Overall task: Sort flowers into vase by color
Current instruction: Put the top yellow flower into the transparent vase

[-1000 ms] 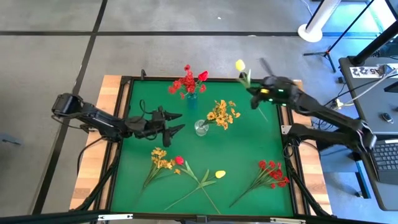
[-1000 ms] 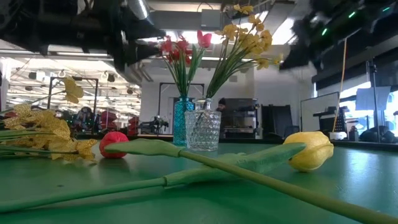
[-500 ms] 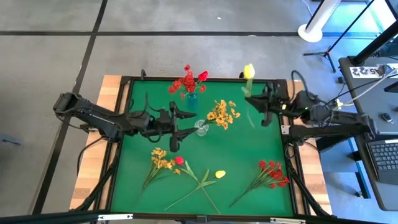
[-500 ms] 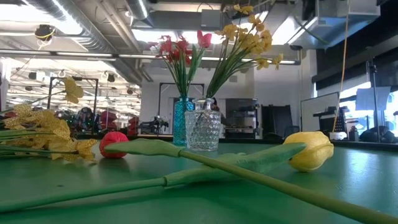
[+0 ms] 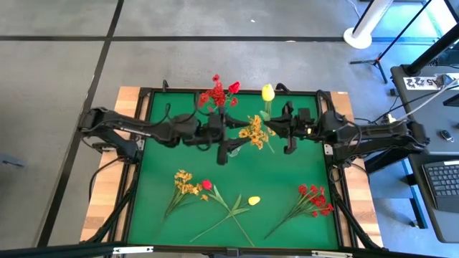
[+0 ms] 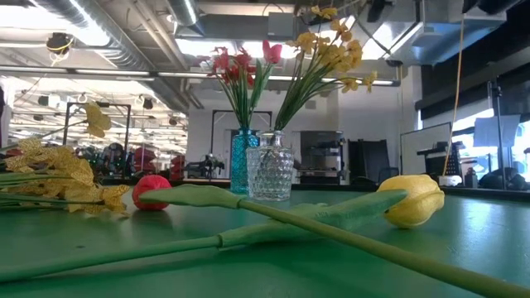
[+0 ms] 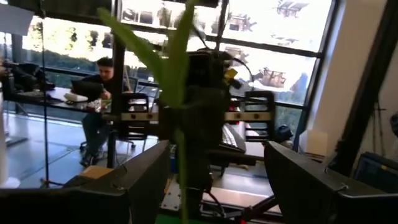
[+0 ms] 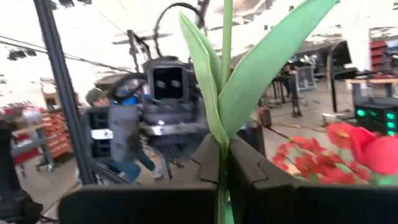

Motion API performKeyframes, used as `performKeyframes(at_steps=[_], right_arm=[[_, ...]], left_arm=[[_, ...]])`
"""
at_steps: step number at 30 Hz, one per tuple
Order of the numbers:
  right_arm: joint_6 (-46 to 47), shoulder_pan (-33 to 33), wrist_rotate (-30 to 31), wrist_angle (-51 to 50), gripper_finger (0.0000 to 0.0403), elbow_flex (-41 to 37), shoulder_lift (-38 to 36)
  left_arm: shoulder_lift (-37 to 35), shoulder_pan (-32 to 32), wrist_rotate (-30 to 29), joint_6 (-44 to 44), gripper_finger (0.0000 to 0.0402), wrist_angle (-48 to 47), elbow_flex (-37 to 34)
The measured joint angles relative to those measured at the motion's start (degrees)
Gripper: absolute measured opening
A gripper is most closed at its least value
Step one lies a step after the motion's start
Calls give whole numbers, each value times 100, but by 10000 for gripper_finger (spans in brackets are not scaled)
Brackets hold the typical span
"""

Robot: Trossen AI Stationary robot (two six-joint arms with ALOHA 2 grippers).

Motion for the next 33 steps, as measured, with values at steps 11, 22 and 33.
performKeyframes(at_steps=[11, 22, 33], right_arm=[[147, -2, -125, 168, 6, 0, 197], [152, -4, -253, 141, 6, 242, 562], [130, -7, -455, -436, 5, 798, 921]], left_arm=[[363, 374, 0, -124, 255, 110, 557], [490, 571, 473, -313, 255, -93, 731], [474, 570, 422, -279, 221, -320, 731]])
